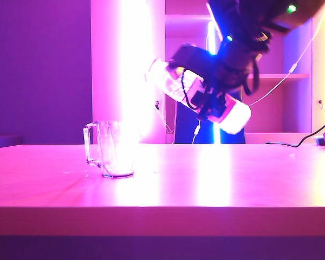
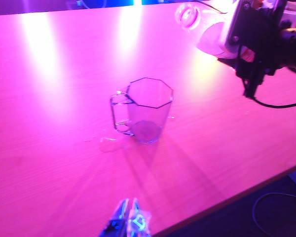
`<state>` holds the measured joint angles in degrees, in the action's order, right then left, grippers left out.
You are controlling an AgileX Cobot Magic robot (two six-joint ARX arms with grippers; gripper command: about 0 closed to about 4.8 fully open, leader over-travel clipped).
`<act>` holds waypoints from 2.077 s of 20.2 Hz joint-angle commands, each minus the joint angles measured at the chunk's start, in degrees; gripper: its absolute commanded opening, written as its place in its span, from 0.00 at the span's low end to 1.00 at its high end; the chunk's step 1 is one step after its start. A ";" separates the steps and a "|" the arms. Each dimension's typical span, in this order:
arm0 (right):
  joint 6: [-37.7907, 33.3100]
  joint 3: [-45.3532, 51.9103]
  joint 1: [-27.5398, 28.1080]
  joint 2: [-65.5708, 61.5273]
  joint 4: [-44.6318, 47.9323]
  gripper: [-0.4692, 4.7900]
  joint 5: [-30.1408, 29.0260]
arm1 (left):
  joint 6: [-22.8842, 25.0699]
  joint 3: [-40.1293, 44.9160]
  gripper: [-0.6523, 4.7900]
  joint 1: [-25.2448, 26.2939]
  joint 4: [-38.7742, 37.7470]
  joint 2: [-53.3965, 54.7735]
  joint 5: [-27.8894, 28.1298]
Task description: Pick up the mineral water bottle on the table and pour water into the mug until it's half full.
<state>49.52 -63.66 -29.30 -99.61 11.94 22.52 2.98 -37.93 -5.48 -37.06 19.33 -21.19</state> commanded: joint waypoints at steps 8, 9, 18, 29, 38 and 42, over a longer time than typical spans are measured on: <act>17.77 -8.02 -4.26 -7.06 -1.90 0.57 10.47 | 0.02 -0.35 0.11 0.04 0.74 -0.02 3.02; 18.32 -8.00 -4.70 -7.26 -1.88 0.57 11.56 | 0.02 -0.35 0.11 0.04 0.72 -0.02 3.63; 26.01 -8.02 -5.51 -7.23 -1.49 0.57 19.06 | 0.02 -0.35 0.11 0.04 0.72 -0.02 4.68; 28.98 -8.07 -8.74 -7.15 -1.42 0.57 23.96 | 0.02 -0.35 0.11 0.04 0.72 -0.02 4.48; 30.73 -8.35 -9.40 -6.80 -0.52 0.57 26.86 | 0.04 -0.35 0.11 0.04 0.74 -0.02 4.50; 32.02 -8.35 -9.73 -6.49 1.57 0.57 27.10 | 0.04 -0.35 0.11 0.04 0.74 -0.02 4.50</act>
<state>81.38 -71.33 -38.76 -106.98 10.33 49.06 2.98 -37.93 -5.48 -37.10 19.40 -16.67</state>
